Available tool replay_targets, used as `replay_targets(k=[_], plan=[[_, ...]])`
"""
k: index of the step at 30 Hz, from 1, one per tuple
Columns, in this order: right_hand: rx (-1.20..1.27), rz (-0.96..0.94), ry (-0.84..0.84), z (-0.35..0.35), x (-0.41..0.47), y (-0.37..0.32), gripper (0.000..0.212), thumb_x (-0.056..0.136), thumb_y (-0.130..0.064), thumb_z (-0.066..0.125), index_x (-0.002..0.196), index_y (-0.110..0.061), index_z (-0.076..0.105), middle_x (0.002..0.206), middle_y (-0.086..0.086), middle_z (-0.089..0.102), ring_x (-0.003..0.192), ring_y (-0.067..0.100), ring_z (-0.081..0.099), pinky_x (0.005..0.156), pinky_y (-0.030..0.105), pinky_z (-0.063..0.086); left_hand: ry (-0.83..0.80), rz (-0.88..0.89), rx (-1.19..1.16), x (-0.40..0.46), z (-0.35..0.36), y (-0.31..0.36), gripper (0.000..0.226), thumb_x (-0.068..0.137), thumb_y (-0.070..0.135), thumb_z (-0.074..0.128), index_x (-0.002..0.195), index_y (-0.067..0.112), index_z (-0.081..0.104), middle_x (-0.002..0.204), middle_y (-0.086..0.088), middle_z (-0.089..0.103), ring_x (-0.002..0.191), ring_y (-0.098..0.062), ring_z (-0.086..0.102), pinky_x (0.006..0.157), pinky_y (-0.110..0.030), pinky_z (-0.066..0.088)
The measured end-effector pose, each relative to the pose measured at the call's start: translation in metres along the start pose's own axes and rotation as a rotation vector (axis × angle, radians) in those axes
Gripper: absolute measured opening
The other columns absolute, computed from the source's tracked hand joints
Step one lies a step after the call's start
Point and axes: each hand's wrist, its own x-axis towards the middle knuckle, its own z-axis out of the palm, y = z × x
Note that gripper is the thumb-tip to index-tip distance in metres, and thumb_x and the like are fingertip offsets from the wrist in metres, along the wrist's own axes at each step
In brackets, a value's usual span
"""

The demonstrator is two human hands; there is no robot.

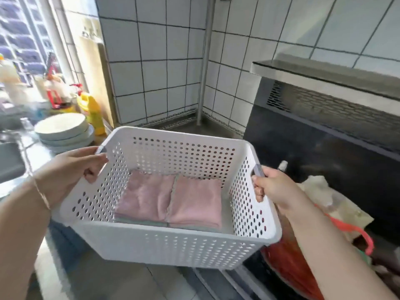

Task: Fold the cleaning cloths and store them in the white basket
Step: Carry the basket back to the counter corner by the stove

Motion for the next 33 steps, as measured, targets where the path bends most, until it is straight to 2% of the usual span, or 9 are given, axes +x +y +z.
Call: replay_targets(k=[3, 7, 10, 14, 18, 25, 29, 33], plan=[[-0.065, -0.031, -0.053, 0.014, 0.06, -0.015, 0.024, 0.095, -0.009, 0.044, 0.115, -0.014, 0.057, 0.059, 0.001, 0.051, 0.053, 0.014, 0.041, 0.058, 0.032, 0.04, 0.097, -0.001, 0.048, 0.033, -0.001, -0.002, 0.015, 0.091, 0.013, 0.053, 0.1, 0.004, 0.061, 0.062, -0.007, 0.036, 0.039, -0.008, 0.03, 0.035, -0.01, 0.025], [-0.148, -0.085, -0.074, 0.043, 0.133, -0.036, 0.03, 0.096, -0.01, 0.042, 0.123, -0.016, 0.053, 0.082, 0.004, 0.059, 0.06, 0.014, 0.043, 0.061, 0.029, 0.041, 0.176, -0.046, 0.148, 0.088, -0.009, -0.014, 0.014, 0.091, 0.007, 0.052, 0.102, 0.003, 0.059, 0.049, 0.002, 0.04, 0.035, -0.005, 0.035, 0.035, -0.011, 0.031], [-0.179, -0.086, -0.099, 0.055, 0.173, -0.049, 0.029, 0.095, -0.008, 0.044, 0.121, -0.014, 0.054, 0.098, 0.013, 0.064, 0.061, 0.013, 0.045, 0.062, 0.028, 0.043, 0.199, -0.09, 0.138, 0.122, -0.015, -0.019, 0.019, 0.089, 0.004, 0.053, 0.107, 0.009, 0.06, 0.051, 0.002, 0.044, 0.04, -0.008, 0.038, 0.034, -0.014, 0.034], [-0.17, -0.041, -0.084, 0.084, 0.255, -0.061, 0.028, 0.09, -0.001, 0.046, 0.113, -0.008, 0.06, 0.091, 0.009, 0.064, 0.062, 0.013, 0.047, 0.062, 0.03, 0.043, 0.262, -0.1, 0.117, 0.187, -0.016, -0.022, 0.027, 0.089, 0.004, 0.052, 0.115, 0.006, 0.057, 0.059, -0.004, 0.046, 0.046, -0.013, 0.04, 0.038, -0.018, 0.037], [-0.188, -0.005, -0.085, 0.112, 0.317, -0.063, 0.031, 0.09, -0.004, 0.049, 0.119, -0.013, 0.058, 0.096, 0.007, 0.066, 0.069, 0.015, 0.054, 0.061, 0.028, 0.046, 0.319, -0.099, 0.075, 0.236, -0.009, -0.022, 0.026, 0.09, 0.003, 0.05, 0.113, 0.015, 0.056, 0.063, -0.005, 0.049, 0.054, -0.018, 0.04, 0.052, -0.028, 0.036], [-0.21, 0.038, -0.105, 0.153, 0.402, -0.076, 0.032, 0.091, -0.008, 0.051, 0.122, -0.011, 0.058, 0.1, 0.01, 0.065, 0.075, 0.012, 0.058, 0.059, 0.026, 0.044, 0.464, -0.186, -0.018, 0.298, 0.003, -0.038, 0.043, 0.093, 0.008, 0.047, 0.135, 0.016, 0.043, 0.079, -0.003, 0.056, 0.058, -0.014, 0.042, 0.053, -0.026, 0.038], [-0.257, 0.035, -0.142, 0.165, 0.429, -0.075, 0.033, 0.094, -0.011, 0.047, 0.126, -0.012, 0.054, 0.112, 0.01, 0.063, 0.074, 0.009, 0.056, 0.058, 0.025, 0.042, 0.505, -0.21, -0.071, 0.313, 0.015, -0.05, 0.045, 0.093, 0.008, 0.046, 0.136, 0.019, 0.041, 0.079, 0.0, 0.057, 0.058, -0.015, 0.043, 0.052, -0.027, 0.037], [-0.255, 0.041, -0.141, 0.172, 0.45, -0.069, 0.034, 0.094, -0.009, 0.047, 0.127, -0.01, 0.054, 0.11, 0.011, 0.063, 0.075, 0.011, 0.056, 0.056, 0.024, 0.041, 0.514, -0.238, -0.109, 0.327, 0.017, -0.056, 0.043, 0.092, 0.007, 0.047, 0.133, 0.019, 0.043, 0.073, -0.001, 0.055, 0.056, -0.015, 0.042, 0.053, -0.028, 0.035]])
